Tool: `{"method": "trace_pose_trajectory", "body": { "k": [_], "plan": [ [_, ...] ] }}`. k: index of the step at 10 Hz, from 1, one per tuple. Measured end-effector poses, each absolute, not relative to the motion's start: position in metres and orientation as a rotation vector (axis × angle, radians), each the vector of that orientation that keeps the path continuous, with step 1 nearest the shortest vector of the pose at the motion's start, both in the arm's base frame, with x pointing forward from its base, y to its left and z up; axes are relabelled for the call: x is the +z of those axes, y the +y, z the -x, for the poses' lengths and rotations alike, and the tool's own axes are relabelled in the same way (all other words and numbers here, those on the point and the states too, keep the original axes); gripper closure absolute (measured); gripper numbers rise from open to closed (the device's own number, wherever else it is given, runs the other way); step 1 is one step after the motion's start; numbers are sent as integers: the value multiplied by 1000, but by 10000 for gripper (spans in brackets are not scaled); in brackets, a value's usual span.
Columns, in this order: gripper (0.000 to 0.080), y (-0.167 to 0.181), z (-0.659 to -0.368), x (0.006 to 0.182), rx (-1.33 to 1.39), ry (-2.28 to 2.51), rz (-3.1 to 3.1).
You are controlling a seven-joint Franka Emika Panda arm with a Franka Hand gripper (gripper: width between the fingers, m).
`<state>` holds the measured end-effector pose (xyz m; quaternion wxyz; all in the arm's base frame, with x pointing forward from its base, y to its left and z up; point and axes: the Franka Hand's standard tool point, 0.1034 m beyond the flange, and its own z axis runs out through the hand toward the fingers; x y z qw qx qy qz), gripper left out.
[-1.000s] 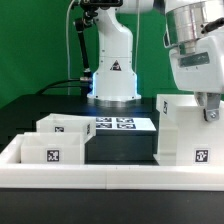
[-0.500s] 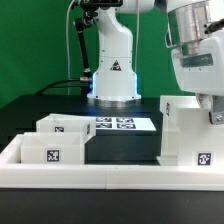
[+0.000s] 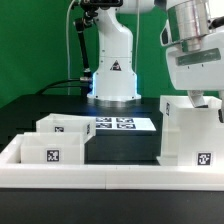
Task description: Assemble drawer
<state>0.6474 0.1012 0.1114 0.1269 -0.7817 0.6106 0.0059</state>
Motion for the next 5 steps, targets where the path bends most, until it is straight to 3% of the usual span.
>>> {"method": "trace_pose_trajectory", "body": {
  "k": [1, 5],
  "plan": [
    [156, 100, -644, 120, -4, 1693, 2333],
    [151, 82, -637, 164, -76, 1319, 2537]
  ]
}}
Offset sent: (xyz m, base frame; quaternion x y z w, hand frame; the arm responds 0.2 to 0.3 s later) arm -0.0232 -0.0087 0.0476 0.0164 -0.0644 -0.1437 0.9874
